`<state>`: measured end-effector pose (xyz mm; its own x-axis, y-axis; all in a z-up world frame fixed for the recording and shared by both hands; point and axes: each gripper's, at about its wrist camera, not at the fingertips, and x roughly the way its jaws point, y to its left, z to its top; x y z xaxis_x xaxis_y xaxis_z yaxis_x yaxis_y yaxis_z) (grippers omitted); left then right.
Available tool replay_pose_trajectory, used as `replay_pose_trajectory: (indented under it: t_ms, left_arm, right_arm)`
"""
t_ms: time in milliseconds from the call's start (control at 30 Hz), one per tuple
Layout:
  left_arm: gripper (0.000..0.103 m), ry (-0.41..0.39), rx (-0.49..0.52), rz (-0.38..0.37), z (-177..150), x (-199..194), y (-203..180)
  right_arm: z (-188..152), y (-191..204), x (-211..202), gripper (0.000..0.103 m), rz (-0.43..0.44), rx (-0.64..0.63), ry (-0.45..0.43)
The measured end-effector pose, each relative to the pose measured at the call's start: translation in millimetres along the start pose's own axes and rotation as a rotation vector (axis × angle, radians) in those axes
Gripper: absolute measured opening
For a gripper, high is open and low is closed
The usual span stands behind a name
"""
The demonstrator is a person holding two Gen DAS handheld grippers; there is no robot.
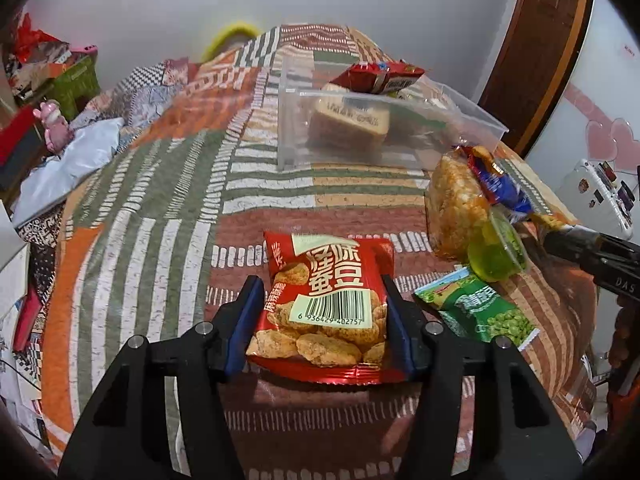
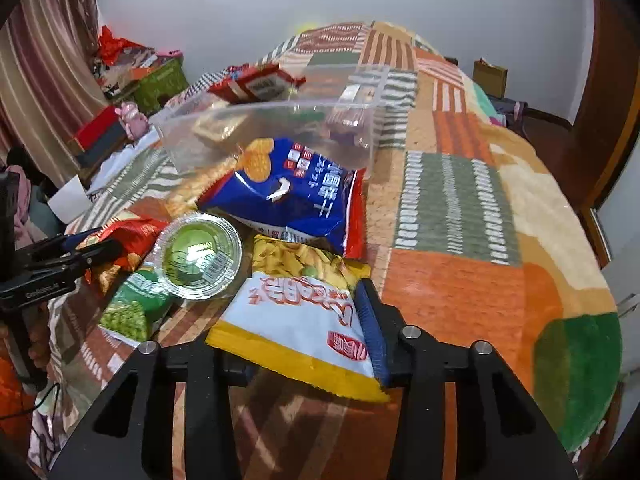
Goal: Organize snacks
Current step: 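Grasp the red bean-snack bag with the left tool while the right tool grasps the white-yellow chip bag, then lift both held bags and carry them over the clear box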
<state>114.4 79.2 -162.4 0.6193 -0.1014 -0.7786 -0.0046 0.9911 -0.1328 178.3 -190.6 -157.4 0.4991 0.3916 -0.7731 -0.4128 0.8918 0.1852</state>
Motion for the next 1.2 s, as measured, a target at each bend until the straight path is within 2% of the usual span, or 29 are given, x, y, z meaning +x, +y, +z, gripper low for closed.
replay_pose_trajectory:
  t_ms: [400,667,700,733,833,933,1000,1067,1200]
  left_arm:
    - [0.056,-0.098,-0.006,0.002,11.4,-36.3,-5.3]
    - [0.054,-0.165,-0.039,-0.03,39.6,-47.5,-8.3]
    - [0.039,-0.168,-0.04,-0.036,42.7,-47.2,-8.7]
    - [0.002,-0.169,-0.037,-0.032,46.6,-46.1,-9.0]
    - [0.002,-0.111,-0.089,-0.073,56.1,-34.3,2.1]
    - [0.006,-0.062,-0.11,-0.072,52.7,-22.1,11.1]
    - [0.022,-0.026,-0.11,-0.047,44.6,-13.5,15.1]
    - [0.049,0.003,-0.111,-0.043,34.9,-9.3,17.2]
    - [0.066,0.028,-0.088,-0.038,12.3,-12.8,15.4]
  right_arm:
    - [9.1,-4.0,-20.0,0.029,-0.005,0.018,-0.07]
    - [32.6,1.2,-33.1,0.029,0.009,0.01,-0.144]
    - [35.5,2.2,-33.0,0.029,0.01,0.007,-0.15]
    - [38.6,3.3,-32.4,0.029,0.011,0.005,-0.157]
    - [42.8,5.4,-30.1,0.029,0.027,0.004,-0.162]
    - [42.0,7.3,-26.1,0.029,0.036,0.002,-0.155]
    - [40.6,5.9,-23.2,0.029,0.038,0.005,-0.144]
    - [39.5,2.7,-20.3,0.029,0.043,0.018,-0.133]
    - [36.6,-0.6,-19.0,0.029,0.042,0.03,-0.125]
